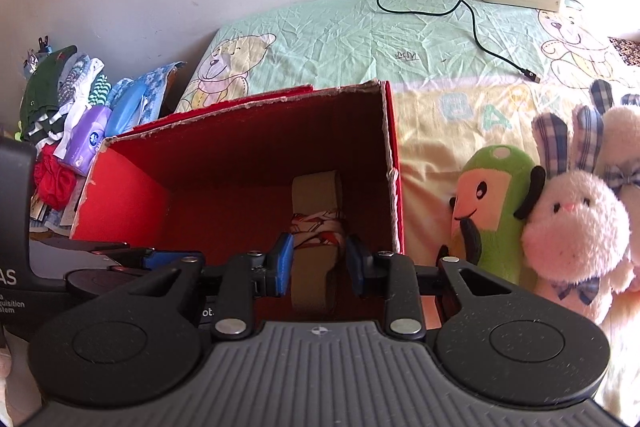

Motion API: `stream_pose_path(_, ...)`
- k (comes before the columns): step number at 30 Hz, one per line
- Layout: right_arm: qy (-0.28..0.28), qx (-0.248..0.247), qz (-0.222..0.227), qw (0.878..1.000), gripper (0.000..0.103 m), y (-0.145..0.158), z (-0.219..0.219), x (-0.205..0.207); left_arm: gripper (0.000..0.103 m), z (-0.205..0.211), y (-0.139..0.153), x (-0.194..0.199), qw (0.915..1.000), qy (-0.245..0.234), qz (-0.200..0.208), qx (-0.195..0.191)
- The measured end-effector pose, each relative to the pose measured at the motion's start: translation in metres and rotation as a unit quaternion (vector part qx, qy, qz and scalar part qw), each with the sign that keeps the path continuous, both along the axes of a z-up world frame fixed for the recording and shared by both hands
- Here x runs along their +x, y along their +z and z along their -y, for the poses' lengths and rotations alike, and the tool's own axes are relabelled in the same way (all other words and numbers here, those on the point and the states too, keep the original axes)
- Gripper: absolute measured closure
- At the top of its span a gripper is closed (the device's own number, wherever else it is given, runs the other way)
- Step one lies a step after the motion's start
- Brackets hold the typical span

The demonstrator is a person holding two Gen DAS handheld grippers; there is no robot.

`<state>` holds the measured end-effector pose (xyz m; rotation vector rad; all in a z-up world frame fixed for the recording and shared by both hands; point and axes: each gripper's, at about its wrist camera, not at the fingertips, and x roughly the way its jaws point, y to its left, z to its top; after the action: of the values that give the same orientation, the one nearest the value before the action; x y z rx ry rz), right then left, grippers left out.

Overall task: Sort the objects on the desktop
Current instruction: 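Lower the strap into the red box and open the left gripper, then withdraw the left gripper and move the right gripper to the orange gourd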

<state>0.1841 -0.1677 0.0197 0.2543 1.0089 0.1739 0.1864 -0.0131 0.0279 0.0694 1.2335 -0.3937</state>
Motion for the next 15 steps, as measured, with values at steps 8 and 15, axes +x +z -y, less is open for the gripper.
stream_pose_path(8, -0.016, 0.011, 0.002, 1.0, 0.072, -0.001, 0.002, -0.012, 0.038, 0.014, -0.034, -0.007, 0.9998, 0.018, 0.007, 0.012)
stream_pose_path(15, -0.032, 0.026, 0.016, 0.999, 0.072, 0.001, 0.005, -0.023, 0.033, 0.015, -0.03, -0.014, 0.9988, 0.023, 0.032, 0.03)
